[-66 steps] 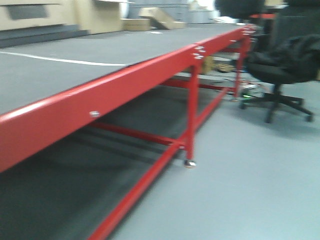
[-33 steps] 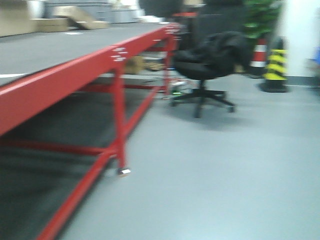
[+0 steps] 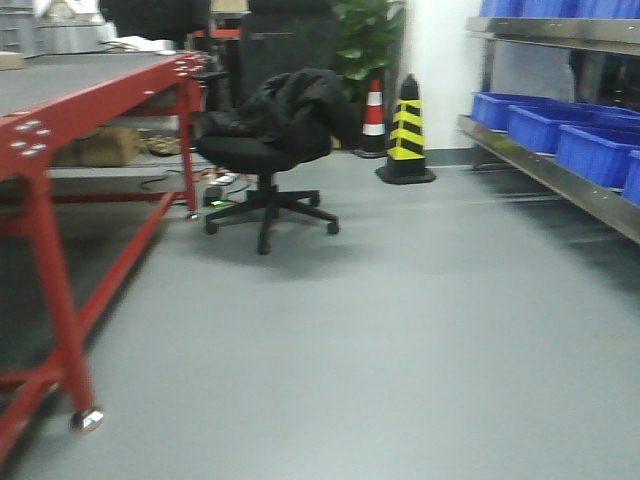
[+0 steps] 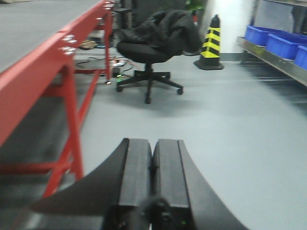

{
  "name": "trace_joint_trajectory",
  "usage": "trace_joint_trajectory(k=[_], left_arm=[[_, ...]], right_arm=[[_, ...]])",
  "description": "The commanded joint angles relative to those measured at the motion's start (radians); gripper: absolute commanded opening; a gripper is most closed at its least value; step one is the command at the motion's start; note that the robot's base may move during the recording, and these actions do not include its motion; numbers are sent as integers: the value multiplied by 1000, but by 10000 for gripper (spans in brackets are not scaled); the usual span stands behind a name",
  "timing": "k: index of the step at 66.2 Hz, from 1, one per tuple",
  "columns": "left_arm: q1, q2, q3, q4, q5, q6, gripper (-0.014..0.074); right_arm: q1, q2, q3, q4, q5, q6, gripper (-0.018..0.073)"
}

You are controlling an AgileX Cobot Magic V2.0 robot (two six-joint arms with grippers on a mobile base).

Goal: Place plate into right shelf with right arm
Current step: 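Hold the plate in the right gripper while driving to the shelf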

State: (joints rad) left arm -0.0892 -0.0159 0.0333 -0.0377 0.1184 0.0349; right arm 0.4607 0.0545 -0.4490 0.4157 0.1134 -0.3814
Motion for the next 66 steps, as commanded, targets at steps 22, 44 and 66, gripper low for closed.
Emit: trace_joint_trajectory(k=[22,44,66], left_arm=[[-5,-5,8,-4,-86,-3,-47],[-5,-5,8,-4,-86,-3,-47],[-5,-5,8,-4,-86,-3,-47]], right_arm=[[-2,12,-27,11,-92,1,69],[-2,12,-27,11,-92,1,69],[-2,12,-27,11,-92,1,69]])
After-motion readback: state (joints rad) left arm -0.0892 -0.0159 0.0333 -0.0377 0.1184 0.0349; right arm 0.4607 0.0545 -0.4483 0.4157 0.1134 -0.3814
